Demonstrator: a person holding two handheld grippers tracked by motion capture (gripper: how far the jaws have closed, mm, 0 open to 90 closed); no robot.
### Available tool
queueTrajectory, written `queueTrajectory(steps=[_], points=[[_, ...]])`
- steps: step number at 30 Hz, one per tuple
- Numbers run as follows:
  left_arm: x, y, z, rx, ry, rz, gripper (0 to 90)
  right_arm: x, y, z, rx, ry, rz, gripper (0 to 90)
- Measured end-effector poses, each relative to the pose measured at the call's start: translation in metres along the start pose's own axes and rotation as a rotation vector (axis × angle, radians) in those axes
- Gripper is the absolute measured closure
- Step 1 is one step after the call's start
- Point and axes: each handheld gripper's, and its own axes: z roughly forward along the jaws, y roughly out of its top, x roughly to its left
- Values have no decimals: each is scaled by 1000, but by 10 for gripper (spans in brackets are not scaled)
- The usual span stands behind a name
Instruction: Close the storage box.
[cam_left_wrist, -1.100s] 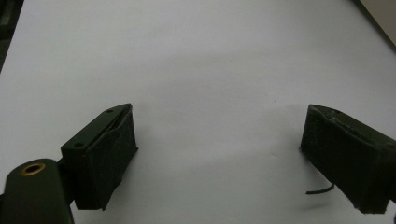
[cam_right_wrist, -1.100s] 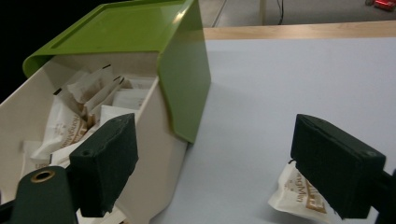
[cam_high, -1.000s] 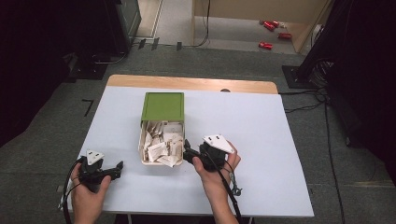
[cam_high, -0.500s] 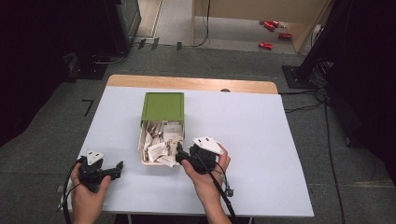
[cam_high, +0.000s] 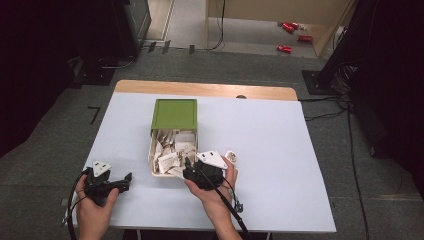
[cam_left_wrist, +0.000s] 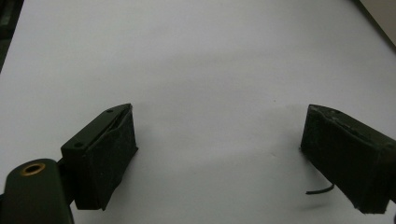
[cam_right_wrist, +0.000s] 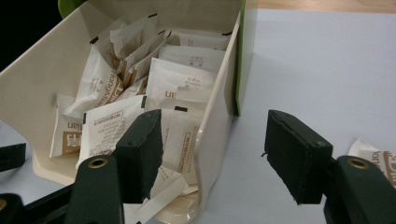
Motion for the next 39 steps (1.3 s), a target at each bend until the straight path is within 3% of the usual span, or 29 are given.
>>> queueTrajectory(steps=[6,11,16,20,27,31,39], points=[[0,0,0,0,0,0,109,1,-8,4,0,4,2,433],[0,0,0,0,0,0,109,-1,-15,6,2,5,25,547],[0,0,0,0,0,0,109,-2,-19,6,-2,12,19,594],[0,0,0,0,0,0,109,0,-27,8,19,-13,14,636],[0,0,0,0,0,0,109,1,-34,8,22,20,79,770],[0,0,0,0,0,0,109,5,-34,8,7,-5,85,836],[0,0,0,0,0,0,109,13,-33,7,-1,-66,95,867]])
